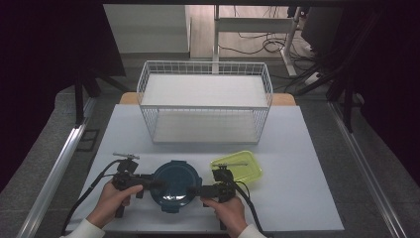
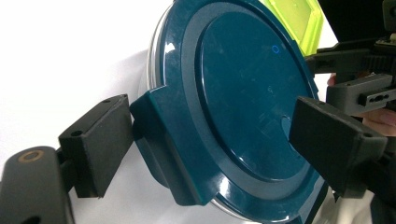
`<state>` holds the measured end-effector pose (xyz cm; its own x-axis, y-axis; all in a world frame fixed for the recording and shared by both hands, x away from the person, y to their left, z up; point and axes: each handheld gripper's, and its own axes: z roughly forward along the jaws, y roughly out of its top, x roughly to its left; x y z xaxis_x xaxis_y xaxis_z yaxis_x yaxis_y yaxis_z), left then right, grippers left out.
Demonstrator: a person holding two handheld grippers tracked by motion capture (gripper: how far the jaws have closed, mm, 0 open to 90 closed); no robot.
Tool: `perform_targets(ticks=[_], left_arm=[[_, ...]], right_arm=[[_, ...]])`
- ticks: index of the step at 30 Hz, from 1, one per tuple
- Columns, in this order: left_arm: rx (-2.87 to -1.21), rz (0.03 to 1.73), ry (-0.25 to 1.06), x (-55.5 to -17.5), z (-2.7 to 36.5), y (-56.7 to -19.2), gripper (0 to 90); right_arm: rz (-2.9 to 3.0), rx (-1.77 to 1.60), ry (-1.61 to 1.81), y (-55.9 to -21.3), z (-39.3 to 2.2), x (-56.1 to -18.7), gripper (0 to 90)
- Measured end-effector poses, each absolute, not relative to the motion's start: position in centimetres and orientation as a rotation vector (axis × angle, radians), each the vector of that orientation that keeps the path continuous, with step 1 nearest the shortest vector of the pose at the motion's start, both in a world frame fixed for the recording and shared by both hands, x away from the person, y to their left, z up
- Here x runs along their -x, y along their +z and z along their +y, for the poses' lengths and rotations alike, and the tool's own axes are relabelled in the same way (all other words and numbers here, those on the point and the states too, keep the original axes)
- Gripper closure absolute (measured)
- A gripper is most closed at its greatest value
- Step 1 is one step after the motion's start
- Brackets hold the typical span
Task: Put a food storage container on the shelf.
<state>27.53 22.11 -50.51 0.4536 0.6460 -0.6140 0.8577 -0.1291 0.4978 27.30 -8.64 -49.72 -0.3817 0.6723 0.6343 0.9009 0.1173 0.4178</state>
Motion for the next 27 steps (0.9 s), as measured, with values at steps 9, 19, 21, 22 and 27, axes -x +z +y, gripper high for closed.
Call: perform_targets(ticks=[9,19,21,22,27], left_arm=[[-1.838,1.289,-0.356,-27.8,22.0,-51.0,13.9],[-1.822,1.292,-0.395,-27.8,22.0,-51.3,15.0],[-1.774,1.301,-0.438,-27.9,22.5,-51.6,16.2],[-1.76,1.306,-0.454,-27.9,22.7,-51.8,17.3],[-1.772,1.302,-0.454,-27.8,22.8,-51.9,19.3]], right_arm=[[-2.088,1.558,-1.131,-49.7,-8.5,-27.3,21.5],[-2.085,1.58,-1.097,-49.7,-8.2,-27.3,22.7],[-2.093,1.587,-1.095,-49.7,-8.0,-27.3,22.6],[-2.095,1.589,-1.093,-49.7,-8.0,-27.3,22.4],[-2.106,1.6,-1.078,-49.7,-7.5,-27.5,22.5]])
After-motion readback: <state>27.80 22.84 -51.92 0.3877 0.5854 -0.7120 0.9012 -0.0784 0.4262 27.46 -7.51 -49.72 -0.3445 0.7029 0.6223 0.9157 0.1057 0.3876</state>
